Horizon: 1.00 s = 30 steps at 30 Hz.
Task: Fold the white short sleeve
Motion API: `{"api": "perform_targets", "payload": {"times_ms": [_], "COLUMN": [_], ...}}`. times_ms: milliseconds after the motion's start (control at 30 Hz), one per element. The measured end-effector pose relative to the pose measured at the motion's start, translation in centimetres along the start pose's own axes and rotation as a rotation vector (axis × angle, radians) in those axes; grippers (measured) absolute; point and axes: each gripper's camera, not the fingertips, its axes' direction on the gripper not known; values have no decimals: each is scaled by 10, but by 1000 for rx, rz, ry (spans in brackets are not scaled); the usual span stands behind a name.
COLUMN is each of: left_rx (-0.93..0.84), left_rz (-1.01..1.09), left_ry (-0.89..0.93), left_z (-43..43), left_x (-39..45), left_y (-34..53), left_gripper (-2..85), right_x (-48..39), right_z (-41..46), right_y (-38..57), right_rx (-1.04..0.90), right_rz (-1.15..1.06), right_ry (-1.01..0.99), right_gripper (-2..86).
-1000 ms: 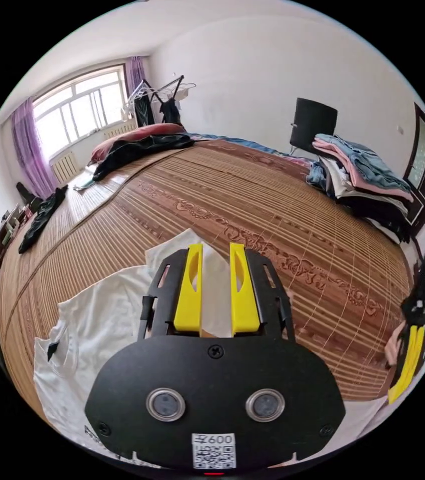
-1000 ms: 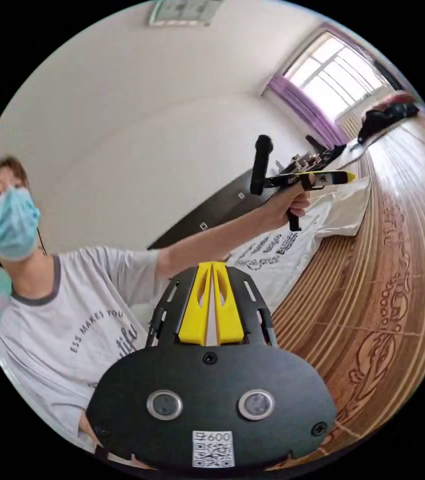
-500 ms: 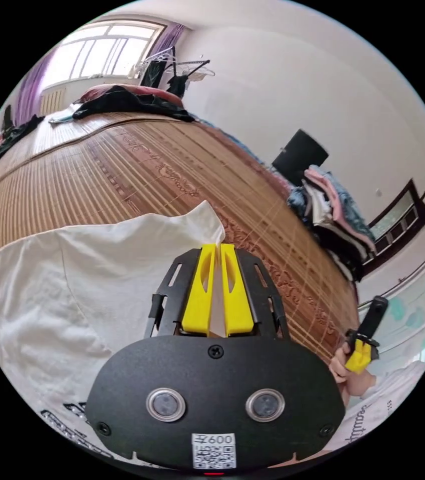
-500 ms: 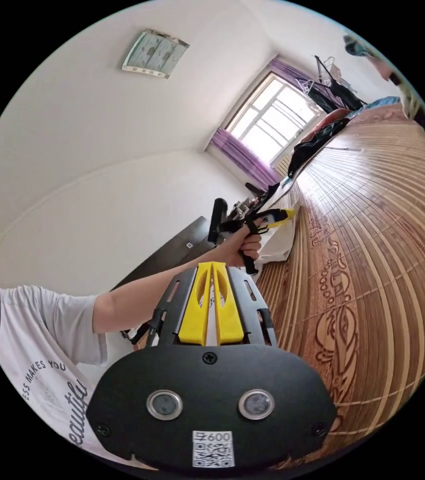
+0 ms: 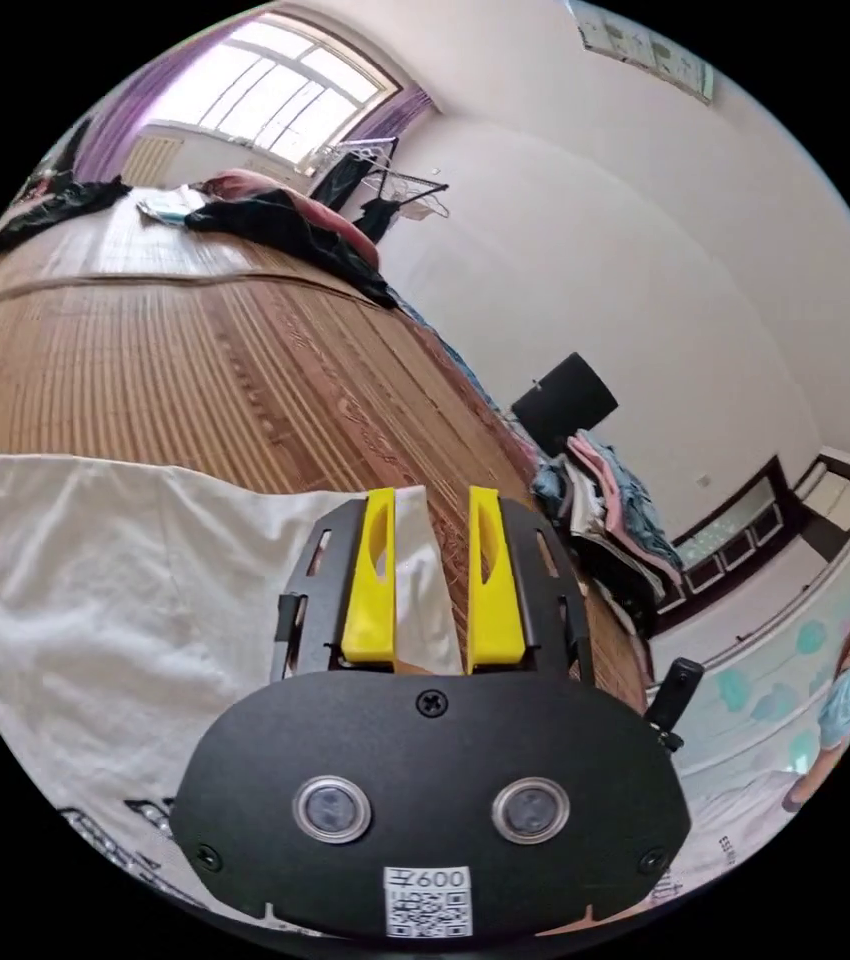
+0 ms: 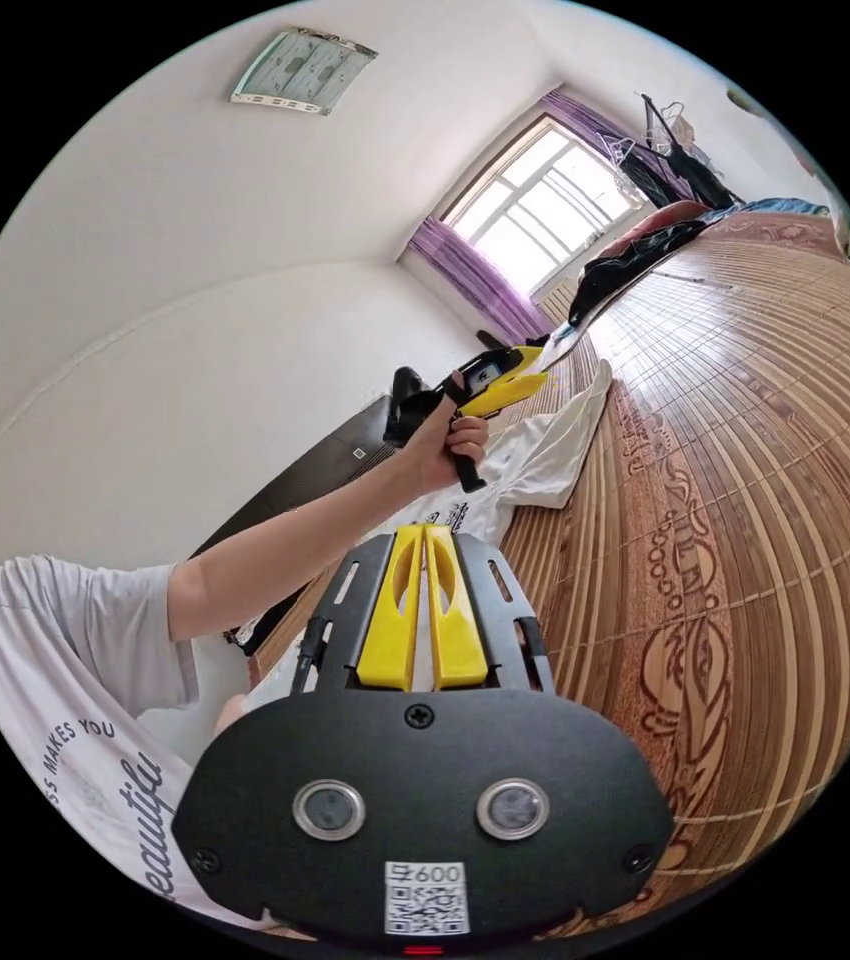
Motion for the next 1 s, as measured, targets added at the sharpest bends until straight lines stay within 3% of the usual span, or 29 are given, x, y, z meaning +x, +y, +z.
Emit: {"api": "perform_targets", "payload": {"times_ms": [67, 133, 233, 333, 467, 533, 667, 833, 1000], "left_rx": [-61, -172, -284, -229, -293, -348, -180, -333, -274], "left_rz": [65, 111, 105, 156, 274, 284, 274, 226, 189], "left_ry": [-270, -422, -444, -525, -684, -699, -682, -637, -561], "left_z": [7, 36, 94, 126, 168, 175, 158, 201, 184], "left_x": [0, -3, -15, -5, 27, 34, 53, 35, 29], "left_y": [3, 11, 32, 54, 63, 59, 56, 56, 60], "left_gripper": [55, 27, 13, 7, 5, 5, 4, 5, 7], "right_x": [-1, -2, -5, -7, -6, -7, -7, -7, -1], "right_z": [7, 12, 20, 30, 41, 46, 57, 67, 75], "right_y": [1, 3, 5, 8, 12, 15, 21, 28, 35], "right_rx": [2, 10, 7, -4, -13, -13, -28, -36, -41], "right_rz": [14, 25, 23, 24, 36, 32, 39, 33, 46], "right_ry": [-1, 1, -4, -11, -25, -17, -17, -15, -29], "right_gripper": [-8, -8, -8, -8, -8, -8, -8, -9, -9]}}
